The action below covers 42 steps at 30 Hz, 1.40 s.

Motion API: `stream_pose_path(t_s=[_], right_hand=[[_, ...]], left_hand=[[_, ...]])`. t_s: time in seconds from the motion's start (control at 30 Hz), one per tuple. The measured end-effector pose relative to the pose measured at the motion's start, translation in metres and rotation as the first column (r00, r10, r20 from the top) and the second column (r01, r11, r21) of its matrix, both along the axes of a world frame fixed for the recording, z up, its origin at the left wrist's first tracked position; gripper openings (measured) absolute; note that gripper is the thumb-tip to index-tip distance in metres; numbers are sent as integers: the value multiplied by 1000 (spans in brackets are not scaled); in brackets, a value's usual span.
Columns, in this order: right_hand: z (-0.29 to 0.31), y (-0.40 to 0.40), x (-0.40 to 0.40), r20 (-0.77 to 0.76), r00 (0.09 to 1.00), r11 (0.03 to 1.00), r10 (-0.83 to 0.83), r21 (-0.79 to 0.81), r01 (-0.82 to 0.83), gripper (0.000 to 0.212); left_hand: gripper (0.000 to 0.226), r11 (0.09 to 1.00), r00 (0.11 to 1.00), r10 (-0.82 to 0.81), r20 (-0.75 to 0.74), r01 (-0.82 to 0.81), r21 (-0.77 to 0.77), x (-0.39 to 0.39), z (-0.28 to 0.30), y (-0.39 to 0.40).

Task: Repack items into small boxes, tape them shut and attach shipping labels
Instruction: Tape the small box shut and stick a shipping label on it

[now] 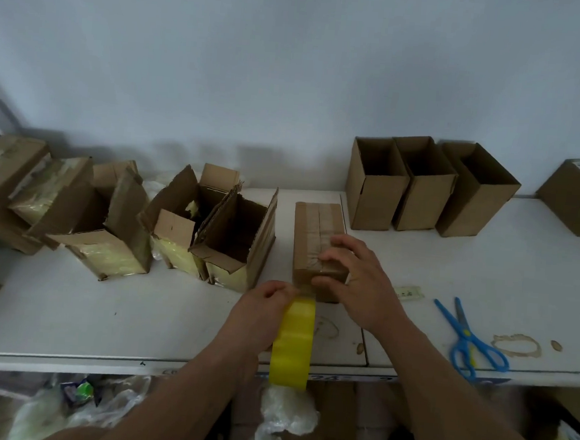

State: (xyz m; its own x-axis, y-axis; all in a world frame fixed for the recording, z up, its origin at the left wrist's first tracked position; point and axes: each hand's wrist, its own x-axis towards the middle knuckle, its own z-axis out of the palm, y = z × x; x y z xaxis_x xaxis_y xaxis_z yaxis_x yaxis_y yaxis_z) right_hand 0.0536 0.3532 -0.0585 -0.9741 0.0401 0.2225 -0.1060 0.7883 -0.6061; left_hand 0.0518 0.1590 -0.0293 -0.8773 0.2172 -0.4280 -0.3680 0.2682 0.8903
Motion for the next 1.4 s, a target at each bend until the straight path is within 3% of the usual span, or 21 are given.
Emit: stream_pose_path(t_s=[0.07,0.13,0.2,0.27,0.37,0.53,0.67,0.83,0.93,1.0,1.03,1.1,1.4], right_hand=[[9,-4,4,-17,999,999,-38,-15,38,37],[21,-13,12,-133,984,992,-118,-61,111,36],[31,-26,23,-174,969,977,-173,-153,147,21],[33,-39,36,-44,986,957,-161,-250,145,9],[23,-48,48,191,972,903,-134,-380,199,23],[17,-51,49,268,951,800,-156,-530,281,14],[17,-52,51,274,947,789,-165,-540,294,6],[21,-55,52,335,928,716,-162,-607,344,13],[27,-52,53,357,918,676,-172,-636,374,15],[30,-49,54,356,920,680,-165,-634,368,15],[31,-48,55,356,921,681,-161,-635,364,14],[34,-46,57,351,923,681,-156,-639,358,14],[34,-40,58,324,938,709,-126,-631,313,13]], left_hand=[[20,999,997,-2,-78,-1,-33,-1,0,0],[20,999,990,6,-144,-14,-53,1,-2,2],[21,998,980,20,-197,-32,-58,3,-4,4],[19,997,970,35,-239,-50,-57,3,-6,6],[11,997,957,21,-288,-40,-62,5,-6,8],[16,992,908,-89,-409,43,-119,10,-6,8],[23,988,861,-142,-489,90,-127,15,-5,6],[32,996,841,-57,-538,7,-94,22,-9,8],[36,984,682,-68,-728,-76,-163,23,-17,7],[21,974,572,-139,-809,-68,-216,22,-20,8],[13,971,553,-169,-816,-46,-233,21,-21,8],[24,969,513,-195,-836,-29,-244,20,-23,10],[12,970,643,-187,-743,-1,-245,20,-23,17]])
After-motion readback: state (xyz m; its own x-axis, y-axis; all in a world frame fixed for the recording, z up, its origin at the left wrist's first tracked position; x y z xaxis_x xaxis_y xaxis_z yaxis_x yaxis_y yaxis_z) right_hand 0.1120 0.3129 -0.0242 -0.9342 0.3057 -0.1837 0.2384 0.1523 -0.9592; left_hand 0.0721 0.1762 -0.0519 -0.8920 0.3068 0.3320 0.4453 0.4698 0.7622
